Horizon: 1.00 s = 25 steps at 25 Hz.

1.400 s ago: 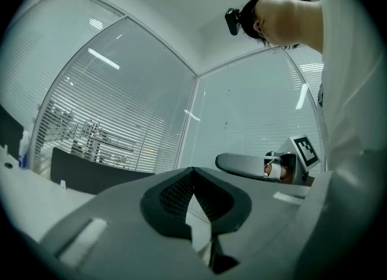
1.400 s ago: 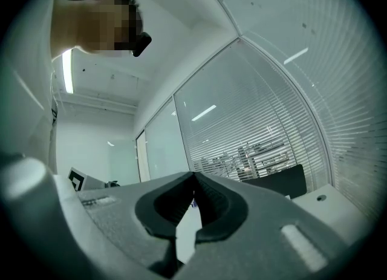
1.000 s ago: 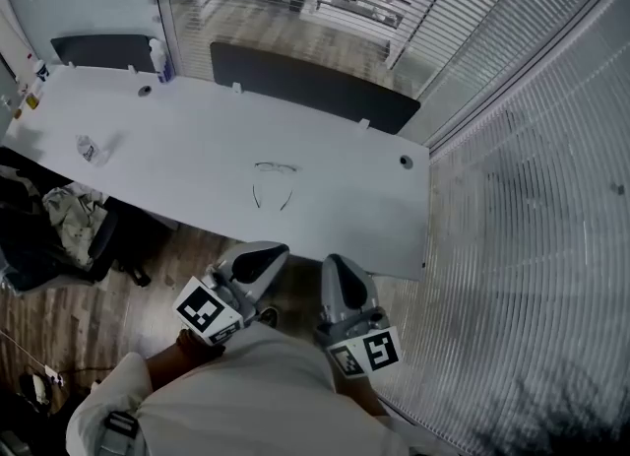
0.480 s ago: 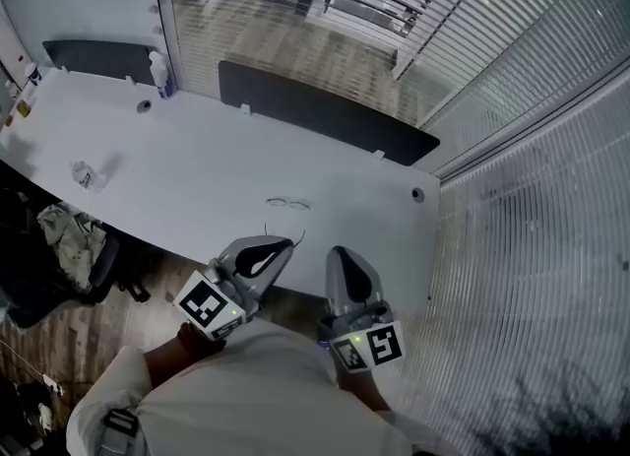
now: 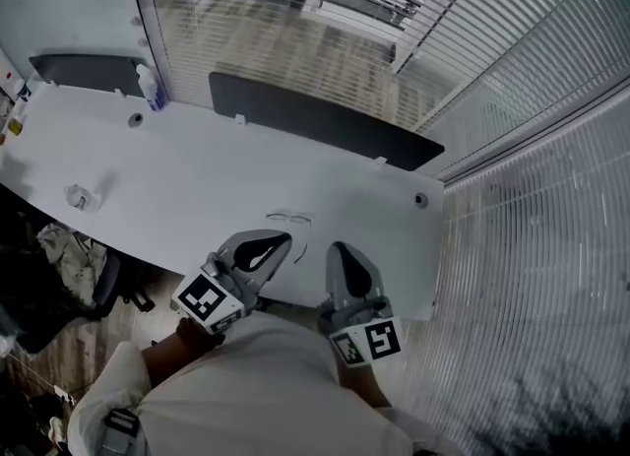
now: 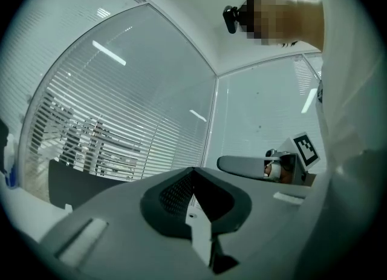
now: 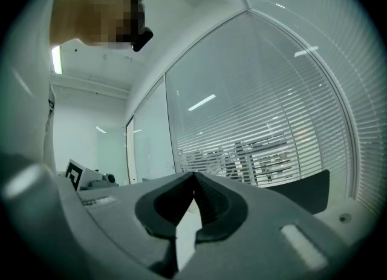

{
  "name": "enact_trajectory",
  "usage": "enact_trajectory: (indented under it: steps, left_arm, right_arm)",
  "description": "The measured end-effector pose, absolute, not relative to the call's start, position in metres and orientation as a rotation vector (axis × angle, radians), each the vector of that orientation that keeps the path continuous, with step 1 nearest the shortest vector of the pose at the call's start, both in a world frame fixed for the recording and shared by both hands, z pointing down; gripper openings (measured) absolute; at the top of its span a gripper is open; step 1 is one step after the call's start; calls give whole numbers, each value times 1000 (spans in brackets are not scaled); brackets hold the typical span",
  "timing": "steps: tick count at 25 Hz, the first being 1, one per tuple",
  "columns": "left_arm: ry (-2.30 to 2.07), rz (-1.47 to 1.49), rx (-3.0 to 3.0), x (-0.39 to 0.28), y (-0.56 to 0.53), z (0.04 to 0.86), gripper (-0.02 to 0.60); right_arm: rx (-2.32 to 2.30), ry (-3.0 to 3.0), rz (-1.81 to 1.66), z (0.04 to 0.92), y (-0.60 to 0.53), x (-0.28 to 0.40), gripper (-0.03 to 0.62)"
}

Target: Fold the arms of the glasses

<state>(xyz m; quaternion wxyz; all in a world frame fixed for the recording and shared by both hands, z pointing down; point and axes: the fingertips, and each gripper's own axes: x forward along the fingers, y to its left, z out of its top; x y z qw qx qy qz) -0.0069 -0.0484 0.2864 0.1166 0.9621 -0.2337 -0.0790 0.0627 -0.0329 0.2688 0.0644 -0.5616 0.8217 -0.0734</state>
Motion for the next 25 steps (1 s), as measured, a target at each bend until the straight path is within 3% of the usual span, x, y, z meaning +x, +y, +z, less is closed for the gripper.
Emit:
enact_trajectory:
  steps: [25]
  left_arm:
    - [-670, -59, 2733, 0, -43, 342, 3]
  right_arm:
    - [-1725, 2566, -432, 332, -28, 71, 2]
